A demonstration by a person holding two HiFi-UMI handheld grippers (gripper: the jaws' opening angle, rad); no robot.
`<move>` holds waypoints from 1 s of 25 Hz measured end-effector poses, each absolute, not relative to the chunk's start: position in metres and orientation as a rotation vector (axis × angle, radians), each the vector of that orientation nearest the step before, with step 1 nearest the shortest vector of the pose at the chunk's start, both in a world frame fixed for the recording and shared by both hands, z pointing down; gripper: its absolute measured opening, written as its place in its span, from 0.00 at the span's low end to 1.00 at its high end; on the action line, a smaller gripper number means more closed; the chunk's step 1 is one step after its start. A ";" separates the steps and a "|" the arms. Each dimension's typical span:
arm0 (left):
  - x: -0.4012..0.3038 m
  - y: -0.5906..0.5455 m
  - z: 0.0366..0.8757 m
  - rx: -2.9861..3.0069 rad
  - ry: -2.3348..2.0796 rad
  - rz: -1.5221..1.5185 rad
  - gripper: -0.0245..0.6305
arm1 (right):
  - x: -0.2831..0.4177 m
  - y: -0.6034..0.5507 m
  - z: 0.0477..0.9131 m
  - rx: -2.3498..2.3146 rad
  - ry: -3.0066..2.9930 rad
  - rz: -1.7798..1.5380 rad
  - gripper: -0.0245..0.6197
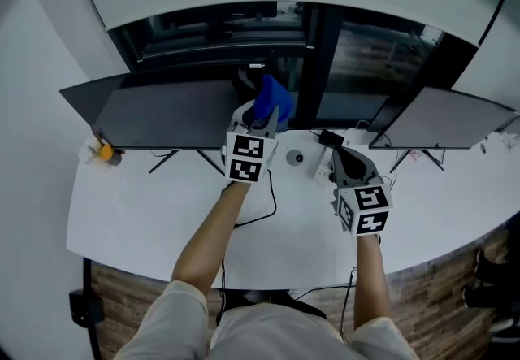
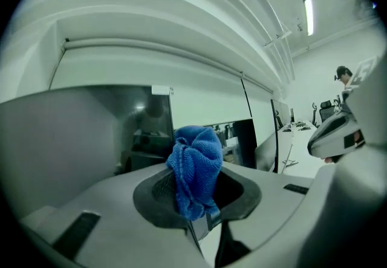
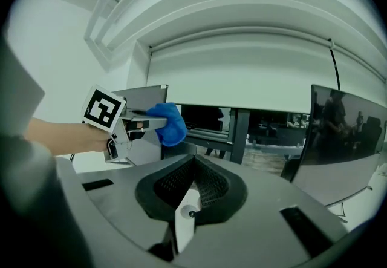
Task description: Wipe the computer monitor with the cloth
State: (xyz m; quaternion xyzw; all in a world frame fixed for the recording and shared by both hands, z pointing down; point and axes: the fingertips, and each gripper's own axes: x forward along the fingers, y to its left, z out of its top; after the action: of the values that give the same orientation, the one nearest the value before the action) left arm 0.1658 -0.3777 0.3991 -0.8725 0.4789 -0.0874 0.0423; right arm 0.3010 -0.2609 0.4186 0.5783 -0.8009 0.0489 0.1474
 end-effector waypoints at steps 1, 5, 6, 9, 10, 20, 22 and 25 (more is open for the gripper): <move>0.165 -0.378 0.384 -2.655 1.463 -0.250 0.20 | 0.301 -0.260 0.410 1.675 -2.310 0.133 0.06; 0.160 -0.374 0.335 -2.611 1.449 -0.199 0.20 | 0.298 -0.257 0.375 1.708 -2.329 0.098 0.06; 0.159 -0.372 0.326 -2.605 1.440 -0.188 0.20 | 0.296 -0.256 0.367 1.713 -2.332 0.085 0.06; 0.152 -0.361 0.300 -2.593 1.402 -0.140 0.20 | 0.286 -0.252 0.346 1.714 -2.350 0.039 0.06; 0.148 -0.356 0.292 -2.587 1.393 -0.121 0.20 | 0.281 -0.251 0.339 1.710 -2.359 0.023 0.06; 0.051 -0.305 0.258 -2.638 1.303 -0.155 0.21 | 0.212 -0.242 0.292 1.632 -2.409 -0.154 0.06; 0.027 -0.292 0.260 -2.619 1.295 -0.189 0.21 | 0.196 -0.242 0.290 1.618 -2.411 -0.183 0.06; -0.008 -0.275 0.265 -2.587 1.321 -0.199 0.21 | 0.171 -0.241 0.289 1.590 -2.427 -0.202 0.06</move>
State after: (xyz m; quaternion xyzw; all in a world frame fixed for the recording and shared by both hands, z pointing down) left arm -0.0080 -0.2752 0.2648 -0.8826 0.4508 -0.0679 0.1146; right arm 0.1707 -0.2411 0.2888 0.5431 -0.8287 -0.0689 0.1162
